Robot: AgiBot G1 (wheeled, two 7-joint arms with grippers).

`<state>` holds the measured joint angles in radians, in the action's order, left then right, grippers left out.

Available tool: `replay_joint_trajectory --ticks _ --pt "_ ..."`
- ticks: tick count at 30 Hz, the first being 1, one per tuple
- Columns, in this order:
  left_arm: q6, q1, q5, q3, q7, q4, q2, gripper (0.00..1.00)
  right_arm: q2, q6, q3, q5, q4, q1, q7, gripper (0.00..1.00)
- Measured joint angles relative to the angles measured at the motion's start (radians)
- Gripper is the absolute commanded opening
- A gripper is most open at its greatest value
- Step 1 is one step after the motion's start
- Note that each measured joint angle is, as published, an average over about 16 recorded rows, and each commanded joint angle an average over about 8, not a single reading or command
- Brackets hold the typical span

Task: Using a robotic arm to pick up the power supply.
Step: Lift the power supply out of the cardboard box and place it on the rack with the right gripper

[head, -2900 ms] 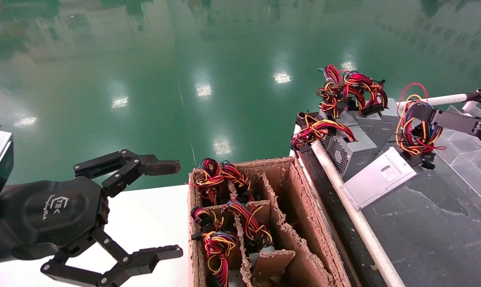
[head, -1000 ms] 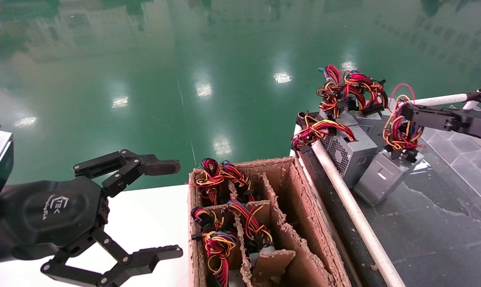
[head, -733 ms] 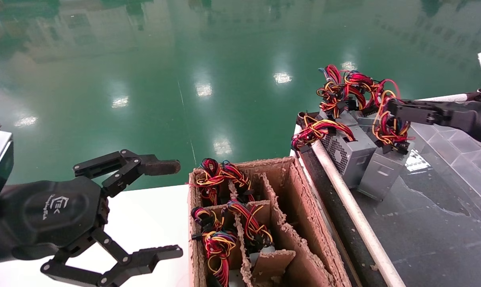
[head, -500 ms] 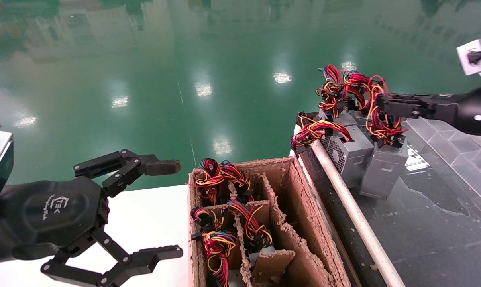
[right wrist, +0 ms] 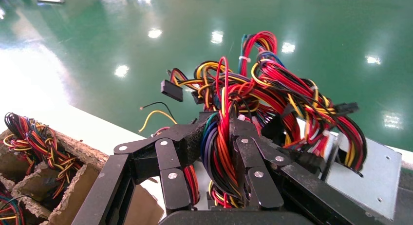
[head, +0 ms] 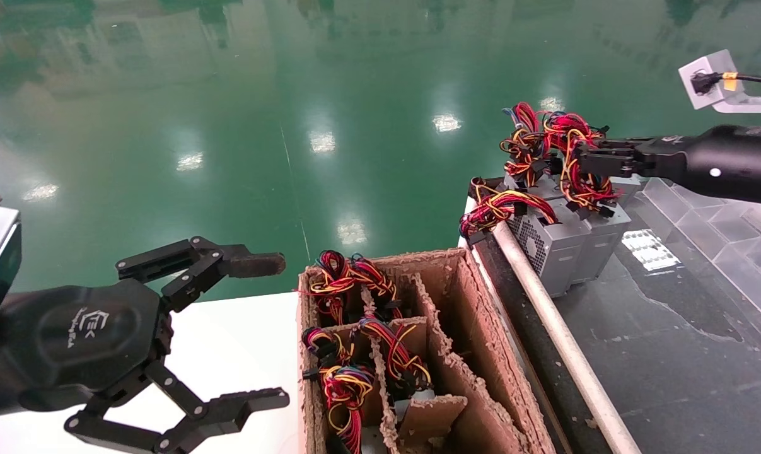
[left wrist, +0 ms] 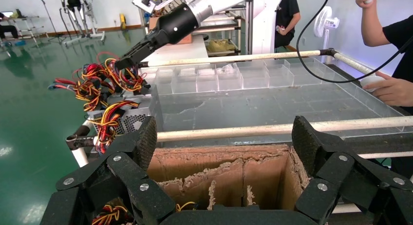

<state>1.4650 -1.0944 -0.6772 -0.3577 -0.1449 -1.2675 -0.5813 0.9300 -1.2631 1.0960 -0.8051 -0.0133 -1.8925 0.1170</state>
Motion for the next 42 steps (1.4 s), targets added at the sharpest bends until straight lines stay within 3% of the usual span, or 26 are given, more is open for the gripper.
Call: replay_joint_trajectory --ticks 10,11,18,19,42 --pt "0.000 0.000 0.000 0.000 0.000 0.000 0.000 1.00 0.028 0.031 0.003 -0.005 0.007 0.013 -0.021 0.01" --pt "0.000 0.000 0.000 0.000 0.000 0.000 0.000 1.00 0.029 0.033 0.003 -0.005 0.008 0.014 -0.023 0.09" --pt "0.000 0.000 0.000 0.000 0.000 0.000 0.000 1.00 0.028 0.039 0.002 -0.004 0.011 0.022 -0.036 0.95" --pt "0.000 0.000 0.000 0.000 0.000 0.000 0.000 1.00 0.027 0.038 0.002 -0.003 0.011 0.023 -0.038 1.00" --pt "0.000 0.000 0.000 -0.001 0.000 0.000 0.000 1.00 -0.010 0.008 -0.003 0.004 0.004 0.007 -0.084 1.00"
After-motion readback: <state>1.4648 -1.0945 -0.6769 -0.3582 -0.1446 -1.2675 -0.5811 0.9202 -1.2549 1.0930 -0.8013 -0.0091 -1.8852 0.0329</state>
